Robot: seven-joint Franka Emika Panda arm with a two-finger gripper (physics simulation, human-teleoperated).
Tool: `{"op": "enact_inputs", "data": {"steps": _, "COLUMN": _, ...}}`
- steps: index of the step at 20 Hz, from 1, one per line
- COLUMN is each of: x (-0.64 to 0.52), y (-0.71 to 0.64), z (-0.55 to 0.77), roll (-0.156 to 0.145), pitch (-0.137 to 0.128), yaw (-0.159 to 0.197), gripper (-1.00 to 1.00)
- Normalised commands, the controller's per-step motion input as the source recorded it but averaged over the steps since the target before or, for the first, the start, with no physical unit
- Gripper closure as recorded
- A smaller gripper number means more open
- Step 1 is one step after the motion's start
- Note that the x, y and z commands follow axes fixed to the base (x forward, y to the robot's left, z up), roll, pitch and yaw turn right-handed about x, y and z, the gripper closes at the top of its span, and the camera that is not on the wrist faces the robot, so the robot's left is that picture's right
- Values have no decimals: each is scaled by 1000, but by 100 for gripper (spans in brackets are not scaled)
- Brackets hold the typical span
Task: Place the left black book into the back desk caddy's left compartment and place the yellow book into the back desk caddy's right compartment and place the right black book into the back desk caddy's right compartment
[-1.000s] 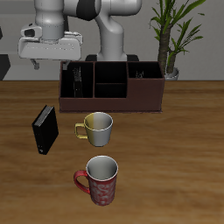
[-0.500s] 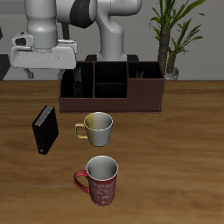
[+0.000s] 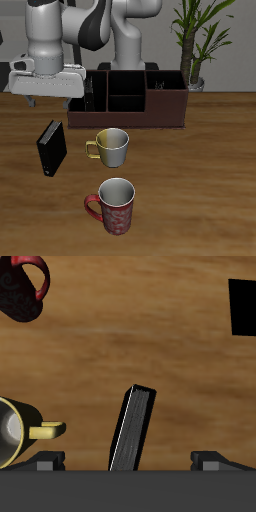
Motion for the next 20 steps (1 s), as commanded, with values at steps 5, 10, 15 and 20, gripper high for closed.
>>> {"op": "enact_inputs", "data": {"steps": 5, "x": 78, "y": 23, "z": -254, "roll": 5, "pitch": -12, "yaw": -42, "gripper": -100}}
{"op": "enact_inputs", "data": {"steps": 10, "x": 67, "y": -19, "z": -299, "roll": -13, "pitch": -18, "yaw": -24, "gripper": -100}}
{"op": "enact_inputs", "data": {"steps": 15, "x": 65, "y": -47, "z": -346, "roll": 7, "pitch": 21, "yaw": -41, "gripper": -100}}
{"op": "enact_inputs", "data": {"steps": 20, "x": -2, "y": -35, "z": -189, "roll": -10, "pitch": 5, "yaw": -39, "gripper": -100}}
